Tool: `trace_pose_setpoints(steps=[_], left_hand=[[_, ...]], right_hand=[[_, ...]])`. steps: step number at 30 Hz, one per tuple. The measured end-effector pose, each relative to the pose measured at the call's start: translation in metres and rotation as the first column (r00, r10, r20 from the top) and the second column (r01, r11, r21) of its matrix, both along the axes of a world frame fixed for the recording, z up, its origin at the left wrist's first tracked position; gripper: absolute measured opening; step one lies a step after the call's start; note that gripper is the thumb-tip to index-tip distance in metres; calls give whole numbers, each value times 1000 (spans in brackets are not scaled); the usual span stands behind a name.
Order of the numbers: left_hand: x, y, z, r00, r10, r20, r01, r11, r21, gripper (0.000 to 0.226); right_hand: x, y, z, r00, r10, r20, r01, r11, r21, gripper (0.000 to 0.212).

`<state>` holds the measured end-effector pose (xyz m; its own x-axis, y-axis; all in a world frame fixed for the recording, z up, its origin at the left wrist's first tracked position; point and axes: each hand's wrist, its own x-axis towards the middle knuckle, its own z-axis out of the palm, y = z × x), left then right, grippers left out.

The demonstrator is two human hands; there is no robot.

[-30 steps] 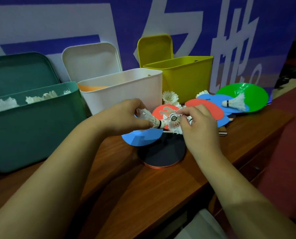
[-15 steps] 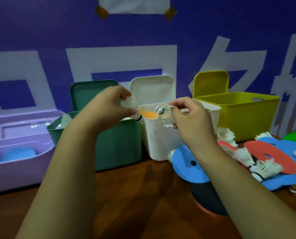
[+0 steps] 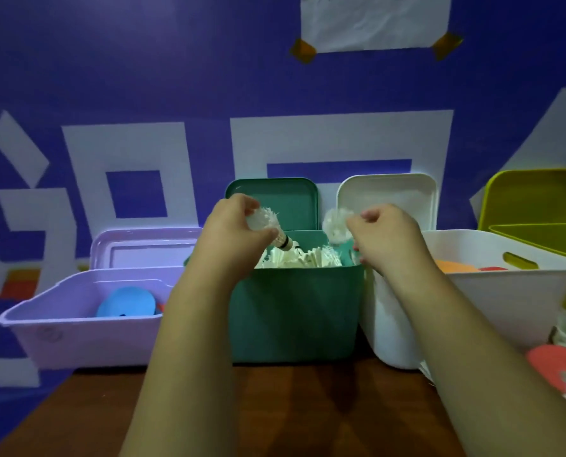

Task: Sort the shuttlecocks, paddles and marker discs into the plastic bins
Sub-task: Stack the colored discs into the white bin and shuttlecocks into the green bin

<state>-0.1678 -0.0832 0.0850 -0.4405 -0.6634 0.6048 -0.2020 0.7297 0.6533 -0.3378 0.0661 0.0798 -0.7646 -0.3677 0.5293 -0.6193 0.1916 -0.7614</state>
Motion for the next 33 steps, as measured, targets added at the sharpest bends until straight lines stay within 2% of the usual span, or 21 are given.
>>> trace_pose_setpoints(steps=[3,7,11,13,15,16,17,19,20,21,22,24,27,31,33], left_hand=[[-3,-3,-2,1000,12,-2,-12,1000,5,52],[-14,-6,-5,995,69,-67,-72,996,-44,57],[-22,-5,-7,950,118,-290,-145,987,-73,70],[-23,-4,-7,899,117,-423,-173,980,-96,69],[-24,-6,-9,862,149,-484,-246,959,-143,61],[-25,-11,-11,868,181,-463,-282,946,-158,59],[-27,-17,-15,900,214,-380,-296,940,-170,58],[-34,-31,-26,969,245,-6,-241,947,-214,55],[-36,-34,-32,956,228,187,-185,958,-219,51],[-37,-36,-36,929,199,312,-138,968,-209,48],[-37,-36,-36,916,167,365,-105,977,-185,47],[-35,-33,-32,931,136,337,-91,985,-146,47],[-32,-33,-27,946,188,265,-153,977,-148,48],[-33,-33,-29,927,276,253,-257,960,-109,46],[-33,-32,-30,931,265,252,-250,964,-92,51]], right_hand=[[-3,0,-9,998,-31,-47,35,995,92,25],[-2,1,-15,999,33,-35,-28,991,132,23],[-2,4,-17,997,64,-46,-57,988,143,22],[-1,3,-18,996,67,-59,-58,988,142,21],[-1,1,-19,995,76,-56,-68,988,142,21],[0,0,-19,995,84,-56,-76,986,146,21],[0,0,-19,994,94,-58,-84,985,150,22],[2,-1,-19,992,109,-69,-97,983,156,24],[2,-1,-19,990,115,-78,-101,982,162,24],[3,-1,-19,989,122,-85,-107,980,165,25],[3,-1,-19,988,128,-89,-112,980,166,25],[3,0,-19,987,137,-89,-121,978,168,26],[3,0,-19,986,144,-89,-128,978,166,26],[2,0,-19,986,148,-79,-134,978,157,25],[2,1,-19,986,150,-75,-138,979,153,25]])
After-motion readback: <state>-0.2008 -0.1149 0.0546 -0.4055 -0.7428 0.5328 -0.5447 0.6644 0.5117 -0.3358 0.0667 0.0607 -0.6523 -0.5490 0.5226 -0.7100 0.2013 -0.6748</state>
